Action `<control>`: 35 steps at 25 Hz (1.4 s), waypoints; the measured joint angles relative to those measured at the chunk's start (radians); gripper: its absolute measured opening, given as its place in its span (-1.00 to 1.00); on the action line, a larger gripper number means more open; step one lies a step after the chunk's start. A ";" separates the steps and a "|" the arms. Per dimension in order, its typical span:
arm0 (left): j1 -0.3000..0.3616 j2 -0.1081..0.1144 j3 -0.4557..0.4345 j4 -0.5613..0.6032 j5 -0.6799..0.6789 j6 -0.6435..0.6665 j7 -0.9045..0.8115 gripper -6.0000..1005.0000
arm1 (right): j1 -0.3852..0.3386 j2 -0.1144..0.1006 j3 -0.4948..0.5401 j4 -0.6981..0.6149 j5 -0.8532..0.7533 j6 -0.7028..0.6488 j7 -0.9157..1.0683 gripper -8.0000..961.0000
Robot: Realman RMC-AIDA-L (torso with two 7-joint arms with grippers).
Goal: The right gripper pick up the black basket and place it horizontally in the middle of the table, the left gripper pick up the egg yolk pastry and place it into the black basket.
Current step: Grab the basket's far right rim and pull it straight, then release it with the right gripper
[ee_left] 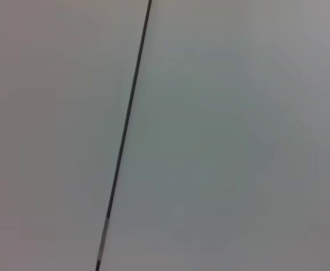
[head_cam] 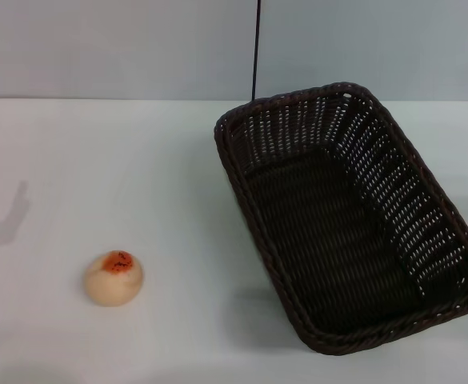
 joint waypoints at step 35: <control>0.004 -0.002 0.004 -0.001 -0.001 -0.006 -0.001 0.62 | 0.422 -0.173 -0.137 -1.258 -1.433 -0.421 1.737 0.40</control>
